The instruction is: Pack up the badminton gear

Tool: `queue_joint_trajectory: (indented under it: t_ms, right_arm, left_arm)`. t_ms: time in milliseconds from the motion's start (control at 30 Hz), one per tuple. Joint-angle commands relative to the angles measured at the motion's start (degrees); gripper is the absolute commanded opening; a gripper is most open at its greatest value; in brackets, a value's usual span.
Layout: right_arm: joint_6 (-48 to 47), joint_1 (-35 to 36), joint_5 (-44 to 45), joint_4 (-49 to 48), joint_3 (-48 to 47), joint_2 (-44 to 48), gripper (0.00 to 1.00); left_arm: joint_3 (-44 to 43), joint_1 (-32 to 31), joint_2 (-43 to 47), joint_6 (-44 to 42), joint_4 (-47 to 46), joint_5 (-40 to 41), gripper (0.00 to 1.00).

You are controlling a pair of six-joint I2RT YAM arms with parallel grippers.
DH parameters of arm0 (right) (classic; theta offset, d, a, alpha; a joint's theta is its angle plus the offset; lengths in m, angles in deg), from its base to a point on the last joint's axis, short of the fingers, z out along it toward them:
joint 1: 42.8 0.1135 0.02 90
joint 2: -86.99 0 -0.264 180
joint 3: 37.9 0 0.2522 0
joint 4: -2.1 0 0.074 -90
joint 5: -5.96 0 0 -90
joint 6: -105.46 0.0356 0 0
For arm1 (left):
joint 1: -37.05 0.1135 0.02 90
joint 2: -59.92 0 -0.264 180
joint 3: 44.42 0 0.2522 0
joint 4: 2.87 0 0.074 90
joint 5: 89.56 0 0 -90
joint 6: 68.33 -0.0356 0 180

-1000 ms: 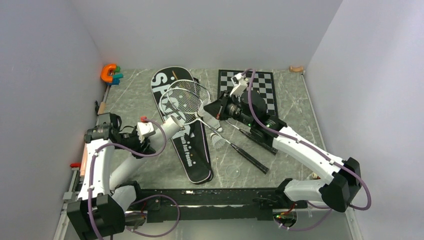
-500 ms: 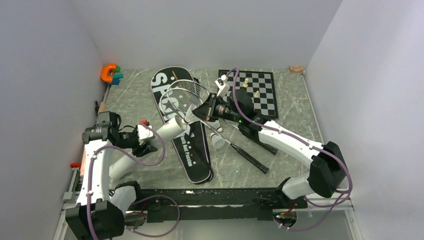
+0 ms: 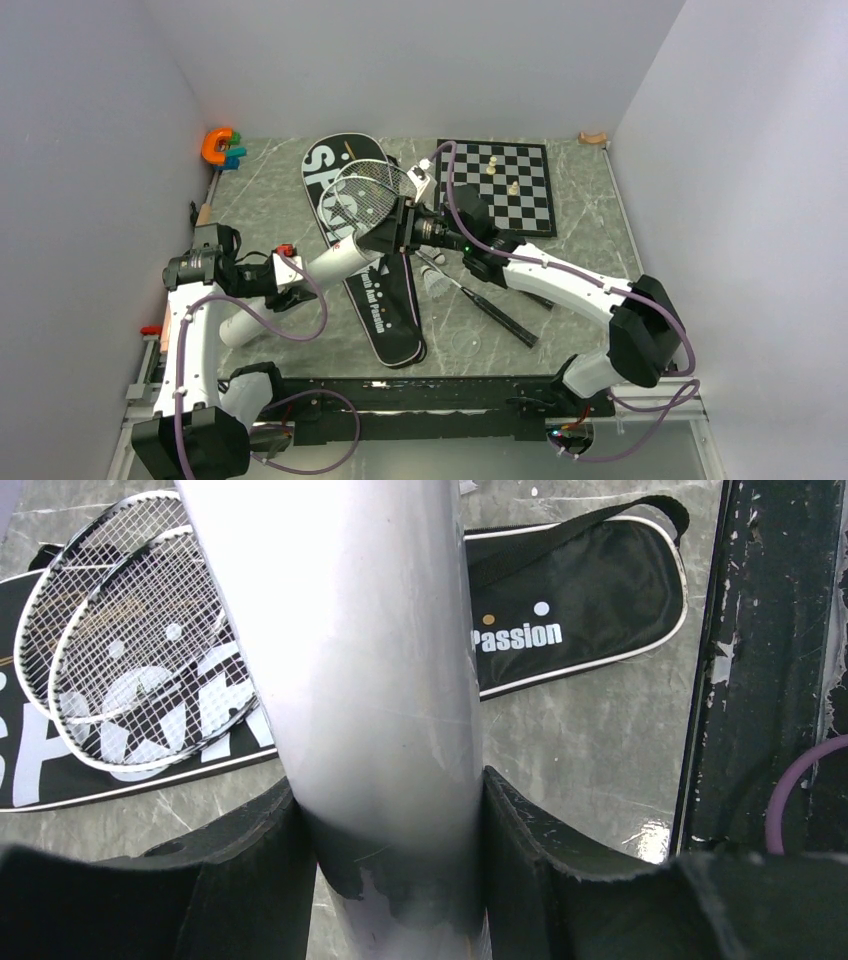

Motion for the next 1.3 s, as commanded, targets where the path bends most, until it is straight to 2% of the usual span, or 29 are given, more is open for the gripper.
queue_joint_trajectory:
  t_ms: [0,100,333,533,900,1067,1267]
  right_arm:
    - [-2.5,0.1,1.3,-0.2,-0.9,2.1,0.56]
    - [-4.0,0.1,2.9,1.6,0.0,4.0,0.62]
    - [-8.4,0.2,7.8,8.0,2.8,7.4,0.64]
    - [-12.7,2.1,11.8,13.1,1.5,7.5,0.65]
    - [-12.2,4.1,9.7,11.3,-2.9,2.3,0.65]
    - [-11.1,4.1,7.1,11.6,-4.9,0.3,0.75]
    - [-10.4,-2.0,7.8,13.4,-0.7,10.7,0.92]
  left_arm:
    - [-1.3,-0.3,1.1,-3.6,-1.3,-7.0,0.36]
    - [-1.0,-0.3,1.2,-3.4,-2.0,-7.7,0.35]
    - [-1.6,-0.3,1.6,-4.2,-1.1,-9.1,0.34]
    - [-2.3,-0.3,1.9,-5.3,0.7,-10.5,0.34]
    - [-2.4,-0.3,2.1,-7.8,2.5,-12.5,0.35]
    - [-2.0,-0.4,2.0,-8.5,2.6,-13.0,0.35]
    - [1.2,-0.4,2.0,-5.7,-1.2,-9.5,0.36]
